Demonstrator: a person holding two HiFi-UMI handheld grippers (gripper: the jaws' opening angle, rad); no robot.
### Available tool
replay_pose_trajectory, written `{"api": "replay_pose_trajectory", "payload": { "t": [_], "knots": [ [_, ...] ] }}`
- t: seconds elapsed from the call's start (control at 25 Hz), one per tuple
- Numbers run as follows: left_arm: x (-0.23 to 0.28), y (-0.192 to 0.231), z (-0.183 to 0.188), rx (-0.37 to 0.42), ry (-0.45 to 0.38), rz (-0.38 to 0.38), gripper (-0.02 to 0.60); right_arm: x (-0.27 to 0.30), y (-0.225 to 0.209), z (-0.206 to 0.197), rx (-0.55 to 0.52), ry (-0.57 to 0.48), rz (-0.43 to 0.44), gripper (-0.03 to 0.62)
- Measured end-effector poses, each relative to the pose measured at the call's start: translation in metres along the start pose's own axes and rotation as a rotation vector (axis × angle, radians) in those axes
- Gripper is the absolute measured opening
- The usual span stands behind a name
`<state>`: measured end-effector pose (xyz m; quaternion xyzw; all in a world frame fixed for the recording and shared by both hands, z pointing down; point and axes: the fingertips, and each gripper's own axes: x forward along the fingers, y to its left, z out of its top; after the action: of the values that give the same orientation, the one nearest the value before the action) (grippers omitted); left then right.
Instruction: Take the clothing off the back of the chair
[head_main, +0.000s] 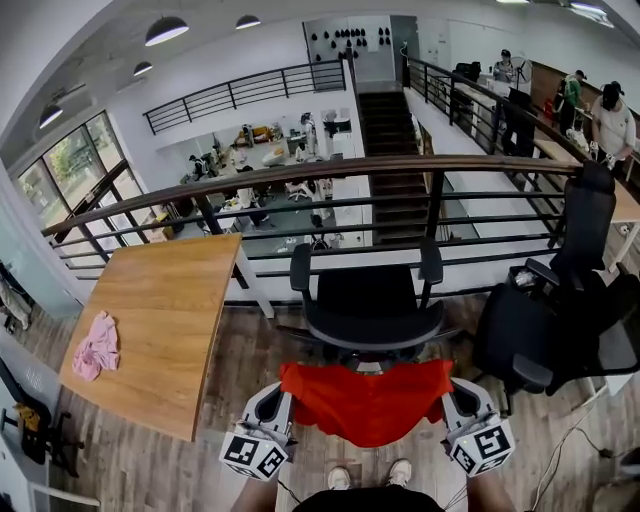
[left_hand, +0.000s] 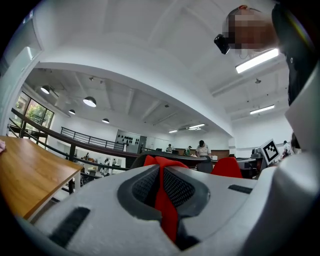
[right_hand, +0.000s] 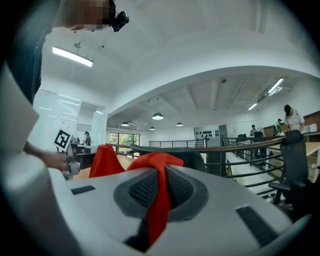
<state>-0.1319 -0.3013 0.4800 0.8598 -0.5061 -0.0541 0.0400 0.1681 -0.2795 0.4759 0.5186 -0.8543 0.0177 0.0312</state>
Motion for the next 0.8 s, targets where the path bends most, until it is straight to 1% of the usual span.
{"api": "replay_pose_trajectory", "payload": {
  "t": [0.32,0.48,0.8],
  "knots": [
    [-0.001,0.006,-0.012,-0.005,0.02,0.012,0.025,0.001,0.001,-0.009,0.003,0.028,0.0,0.025],
    [0.001,0.007,-0.011,-0.001,0.023,0.015,0.025,0.002,-0.002,-0.005,-0.01,0.007,-0.003,0.024],
    [0.003,0.002,-0.005,0.031,0.024,0.013,0.025,0.002,-0.003,-0.001,-0.017,-0.007,-0.009,0.023]
  ]
}}
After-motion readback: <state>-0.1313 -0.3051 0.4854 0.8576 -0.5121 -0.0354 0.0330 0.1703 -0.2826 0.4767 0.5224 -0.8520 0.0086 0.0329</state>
